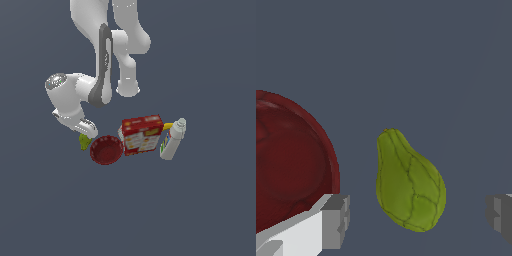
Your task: Pick up a designated object from a clutter of objects.
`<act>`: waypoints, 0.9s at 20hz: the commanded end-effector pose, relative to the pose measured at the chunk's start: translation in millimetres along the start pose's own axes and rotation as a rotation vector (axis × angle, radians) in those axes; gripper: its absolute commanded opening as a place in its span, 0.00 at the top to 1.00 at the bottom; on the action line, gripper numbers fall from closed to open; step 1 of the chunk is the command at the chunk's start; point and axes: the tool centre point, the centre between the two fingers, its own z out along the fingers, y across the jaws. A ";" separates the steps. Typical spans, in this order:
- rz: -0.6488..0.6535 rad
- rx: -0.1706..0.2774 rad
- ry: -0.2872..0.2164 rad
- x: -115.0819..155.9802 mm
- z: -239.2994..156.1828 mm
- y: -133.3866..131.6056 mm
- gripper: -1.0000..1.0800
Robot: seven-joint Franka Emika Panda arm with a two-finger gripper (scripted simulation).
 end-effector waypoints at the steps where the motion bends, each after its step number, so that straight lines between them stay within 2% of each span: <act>1: 0.008 -0.002 0.001 -1.2 3.5 4.4 0.04; 8: 0.007 -0.002 0.000 -1.4 10.2 3.7 0.04; 18: 0.009 -0.002 0.000 -2.1 49.8 4.9 0.04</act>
